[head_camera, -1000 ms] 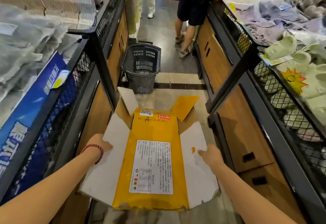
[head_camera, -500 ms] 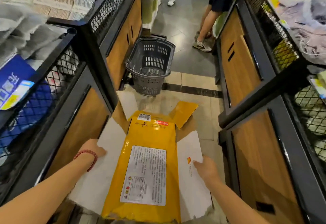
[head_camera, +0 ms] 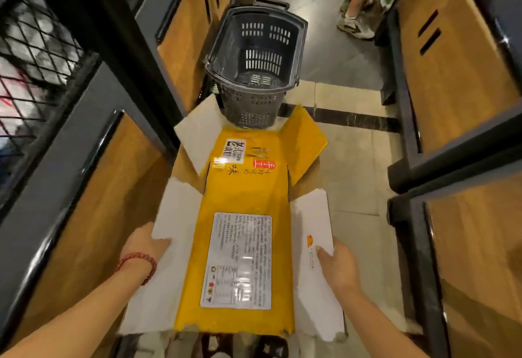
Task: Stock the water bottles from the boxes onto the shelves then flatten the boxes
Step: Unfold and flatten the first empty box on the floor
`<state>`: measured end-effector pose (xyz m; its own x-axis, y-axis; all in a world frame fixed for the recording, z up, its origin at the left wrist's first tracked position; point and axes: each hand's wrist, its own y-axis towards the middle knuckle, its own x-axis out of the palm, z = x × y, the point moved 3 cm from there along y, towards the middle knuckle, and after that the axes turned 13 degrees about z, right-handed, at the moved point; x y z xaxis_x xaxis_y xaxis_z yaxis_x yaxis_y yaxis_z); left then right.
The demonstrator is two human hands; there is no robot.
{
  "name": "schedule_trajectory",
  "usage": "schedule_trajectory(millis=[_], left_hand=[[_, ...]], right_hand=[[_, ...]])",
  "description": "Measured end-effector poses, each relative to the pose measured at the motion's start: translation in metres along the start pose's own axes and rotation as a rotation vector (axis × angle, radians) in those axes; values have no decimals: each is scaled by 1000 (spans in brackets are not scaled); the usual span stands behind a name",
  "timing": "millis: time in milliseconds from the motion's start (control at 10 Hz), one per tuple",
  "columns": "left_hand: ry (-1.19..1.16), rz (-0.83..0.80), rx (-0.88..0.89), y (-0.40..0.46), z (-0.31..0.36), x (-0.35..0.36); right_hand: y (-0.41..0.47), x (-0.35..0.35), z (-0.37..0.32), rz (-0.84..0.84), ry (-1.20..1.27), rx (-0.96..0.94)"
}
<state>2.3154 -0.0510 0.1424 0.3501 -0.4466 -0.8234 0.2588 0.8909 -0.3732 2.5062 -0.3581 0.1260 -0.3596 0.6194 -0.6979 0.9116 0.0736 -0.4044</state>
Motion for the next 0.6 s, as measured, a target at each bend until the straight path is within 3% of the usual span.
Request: schedule_trajectory(millis=[300,600], left_hand=[[88,-193,-192,37,-132,163],[63,-236,-356,37,-218,248]], right_hand=[[13,139,151,-125,-37,310],[11,210,253,-100,19,559]])
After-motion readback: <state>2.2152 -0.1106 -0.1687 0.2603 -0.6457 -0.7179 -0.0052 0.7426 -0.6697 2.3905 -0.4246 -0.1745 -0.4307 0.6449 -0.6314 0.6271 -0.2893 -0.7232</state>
